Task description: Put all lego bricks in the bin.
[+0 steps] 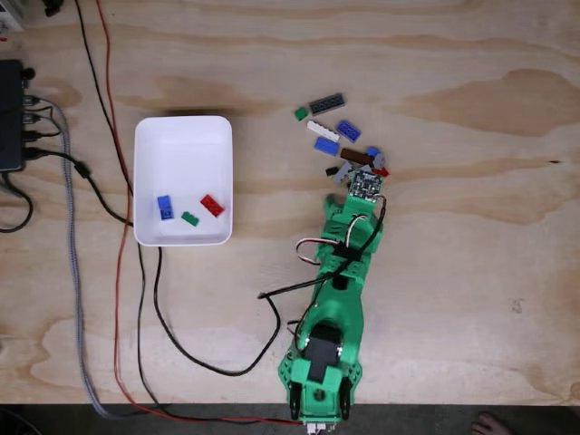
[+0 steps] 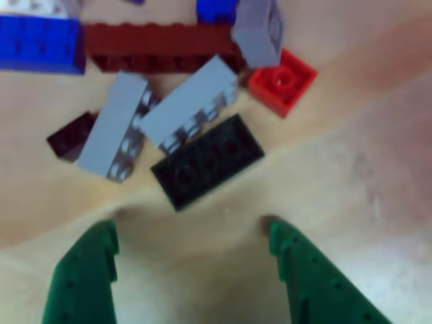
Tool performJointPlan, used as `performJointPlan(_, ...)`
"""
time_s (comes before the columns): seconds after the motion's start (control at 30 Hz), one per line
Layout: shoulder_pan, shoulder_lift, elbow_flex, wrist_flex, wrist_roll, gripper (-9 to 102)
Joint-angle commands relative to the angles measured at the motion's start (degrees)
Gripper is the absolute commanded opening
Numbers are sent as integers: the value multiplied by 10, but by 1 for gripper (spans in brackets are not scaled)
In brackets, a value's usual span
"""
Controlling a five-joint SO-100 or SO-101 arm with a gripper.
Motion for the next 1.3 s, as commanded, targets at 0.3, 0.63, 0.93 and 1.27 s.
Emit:
performJointPlan(0.3,10,-120,-112,-58,-15,16)
performJointPlan(0.63,-50,99,-45,86,36,0)
performJointPlan(0.93,-111,214,-121,197,115,0)
performJointPlan(1.27,-413,39,-538,501,294,0)
